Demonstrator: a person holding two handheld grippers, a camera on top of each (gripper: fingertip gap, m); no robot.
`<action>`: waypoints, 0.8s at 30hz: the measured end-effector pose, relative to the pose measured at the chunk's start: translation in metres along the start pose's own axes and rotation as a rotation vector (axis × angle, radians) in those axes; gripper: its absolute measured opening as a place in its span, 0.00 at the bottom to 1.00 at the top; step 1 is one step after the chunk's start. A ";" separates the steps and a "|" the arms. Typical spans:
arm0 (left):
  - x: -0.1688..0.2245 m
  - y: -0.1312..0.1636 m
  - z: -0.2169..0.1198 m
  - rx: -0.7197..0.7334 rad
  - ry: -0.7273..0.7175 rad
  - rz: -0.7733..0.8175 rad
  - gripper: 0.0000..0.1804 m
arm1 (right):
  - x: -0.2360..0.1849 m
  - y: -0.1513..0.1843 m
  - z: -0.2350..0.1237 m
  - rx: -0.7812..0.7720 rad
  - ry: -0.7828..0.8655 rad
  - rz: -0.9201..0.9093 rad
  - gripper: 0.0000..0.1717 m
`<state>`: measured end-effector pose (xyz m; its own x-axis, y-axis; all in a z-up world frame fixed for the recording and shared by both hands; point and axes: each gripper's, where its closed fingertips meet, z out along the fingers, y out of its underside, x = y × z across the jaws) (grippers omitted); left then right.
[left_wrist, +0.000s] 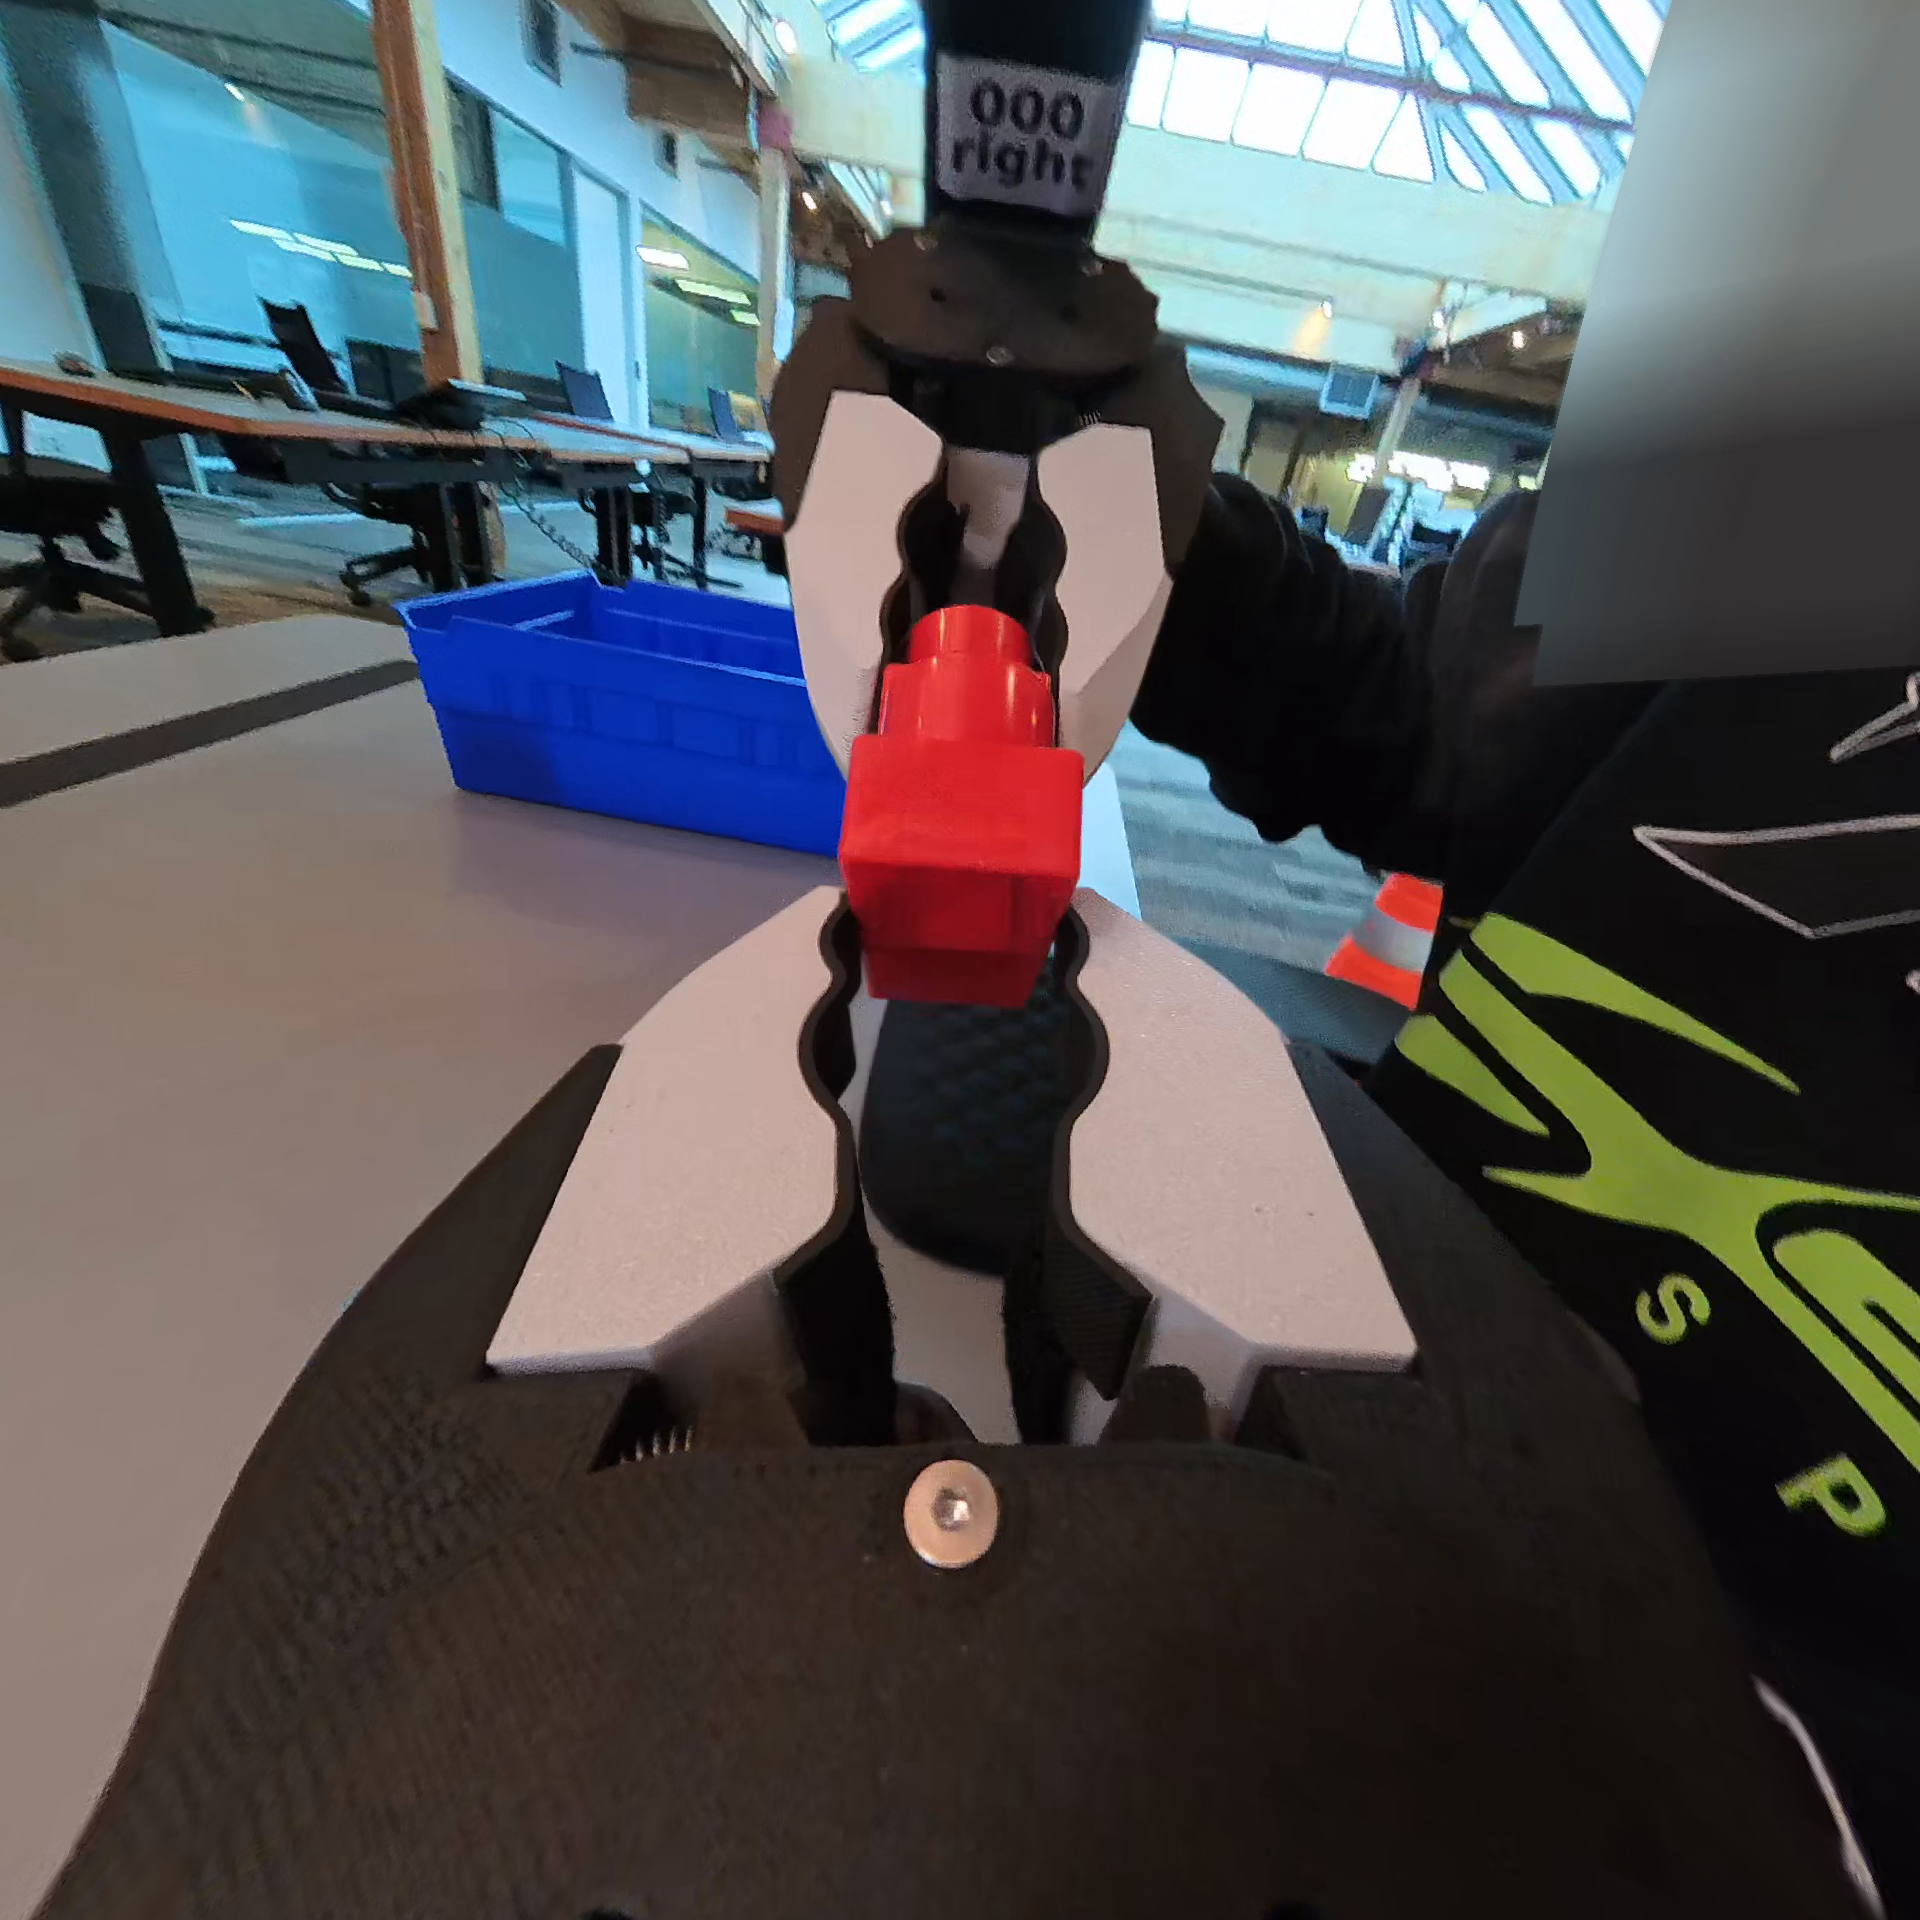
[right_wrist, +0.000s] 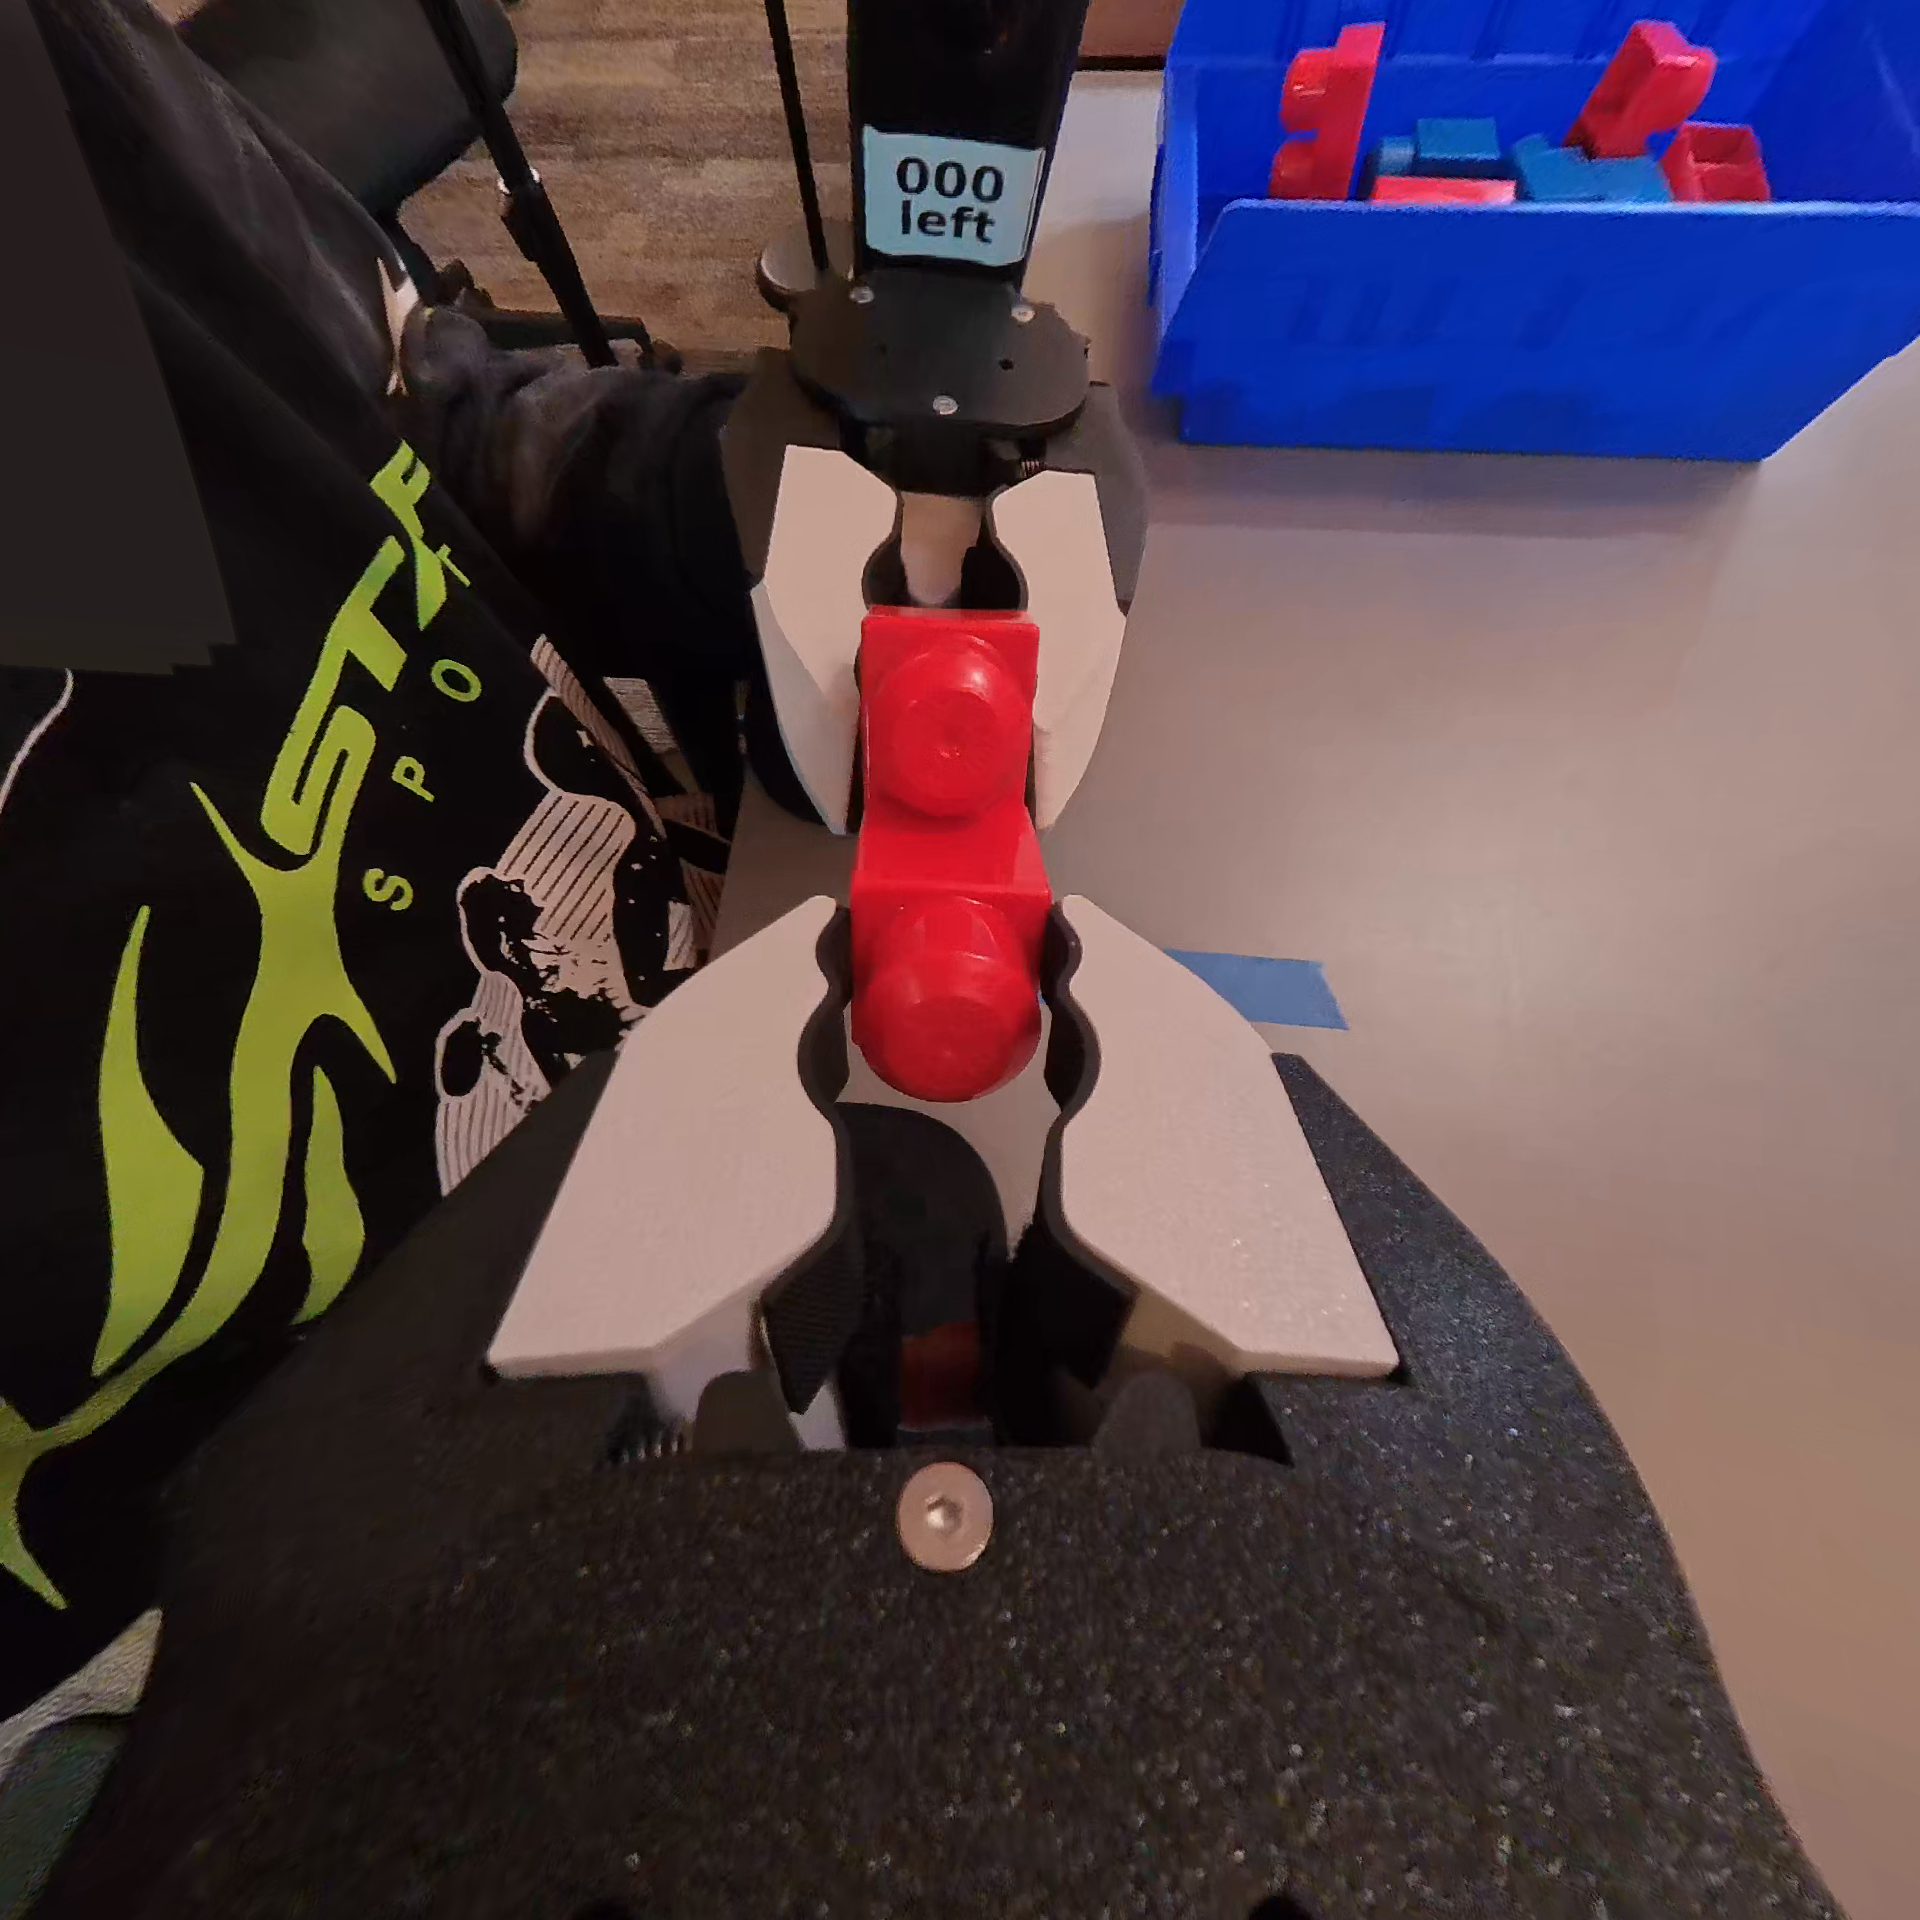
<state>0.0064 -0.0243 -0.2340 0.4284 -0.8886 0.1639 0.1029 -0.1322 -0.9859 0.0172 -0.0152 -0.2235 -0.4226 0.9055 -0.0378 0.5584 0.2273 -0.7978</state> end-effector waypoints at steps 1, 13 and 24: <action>-0.001 -0.004 0.002 0.026 -0.008 -0.006 0.21 | 0.002 -0.001 -0.004 -0.005 0.017 -0.023 0.21; -0.060 -0.024 -0.055 0.274 -0.335 0.035 0.56 | 0.109 0.111 -0.226 -0.553 0.463 -0.117 0.21; -0.052 -0.008 -0.042 0.159 -0.294 0.113 0.56 | 0.157 0.251 -0.272 -0.810 0.297 0.030 0.21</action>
<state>-0.0544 0.0050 -0.2362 0.6832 -0.7258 0.0798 0.1688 0.0507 -0.9843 0.2854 0.2813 -0.2659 -0.2588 0.9457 0.1969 0.9509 0.2852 -0.1199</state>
